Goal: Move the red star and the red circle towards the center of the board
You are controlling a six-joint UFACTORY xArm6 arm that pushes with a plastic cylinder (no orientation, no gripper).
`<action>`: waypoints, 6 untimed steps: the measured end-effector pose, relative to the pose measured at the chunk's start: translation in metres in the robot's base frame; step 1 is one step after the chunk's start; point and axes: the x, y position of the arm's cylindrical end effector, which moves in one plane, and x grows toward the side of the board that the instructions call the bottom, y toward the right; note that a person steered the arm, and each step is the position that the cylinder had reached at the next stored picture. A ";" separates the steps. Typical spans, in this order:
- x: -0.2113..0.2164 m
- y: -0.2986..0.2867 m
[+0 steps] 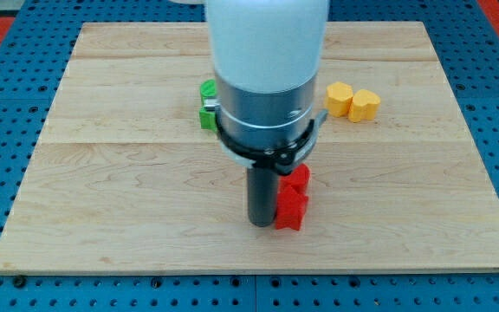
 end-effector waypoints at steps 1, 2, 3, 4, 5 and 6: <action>-0.011 0.017; 0.013 0.003; 0.019 0.052; -0.010 0.060; -0.037 0.052; -0.057 0.052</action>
